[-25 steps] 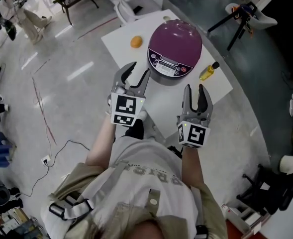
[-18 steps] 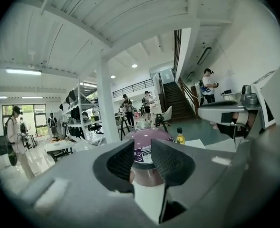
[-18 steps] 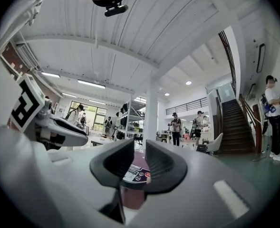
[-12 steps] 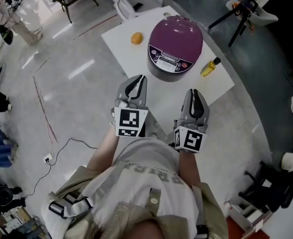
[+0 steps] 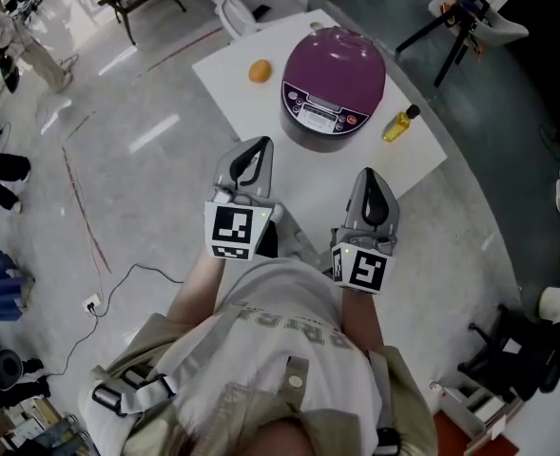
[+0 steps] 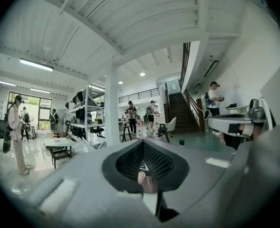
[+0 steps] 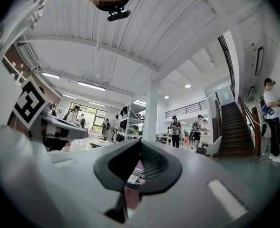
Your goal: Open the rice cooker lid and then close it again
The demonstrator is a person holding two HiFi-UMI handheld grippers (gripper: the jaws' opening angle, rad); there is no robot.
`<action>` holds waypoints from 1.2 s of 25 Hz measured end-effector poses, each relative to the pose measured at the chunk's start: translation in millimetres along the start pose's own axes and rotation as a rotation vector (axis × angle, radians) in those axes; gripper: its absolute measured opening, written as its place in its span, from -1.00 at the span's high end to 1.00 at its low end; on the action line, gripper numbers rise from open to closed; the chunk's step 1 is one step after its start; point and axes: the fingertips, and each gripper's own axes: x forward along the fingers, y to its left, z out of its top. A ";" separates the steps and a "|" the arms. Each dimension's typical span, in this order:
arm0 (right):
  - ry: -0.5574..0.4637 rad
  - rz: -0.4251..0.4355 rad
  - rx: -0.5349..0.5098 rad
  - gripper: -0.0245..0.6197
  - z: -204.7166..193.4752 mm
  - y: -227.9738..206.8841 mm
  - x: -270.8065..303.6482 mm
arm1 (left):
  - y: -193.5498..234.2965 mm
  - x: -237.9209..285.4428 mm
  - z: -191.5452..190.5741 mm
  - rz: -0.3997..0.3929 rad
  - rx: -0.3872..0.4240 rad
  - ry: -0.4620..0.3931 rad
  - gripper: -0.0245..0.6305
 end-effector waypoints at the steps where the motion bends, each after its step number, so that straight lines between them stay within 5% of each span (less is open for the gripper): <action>1: -0.004 0.001 0.001 0.92 1.7 0.7 -0.4 | -0.5 -1.4 0.9 -0.004 0.003 -0.003 0.90; 30: 0.014 0.014 0.003 0.92 2.4 10.7 -10.6 | -17.5 -14.9 1.7 -0.057 0.040 -0.007 0.90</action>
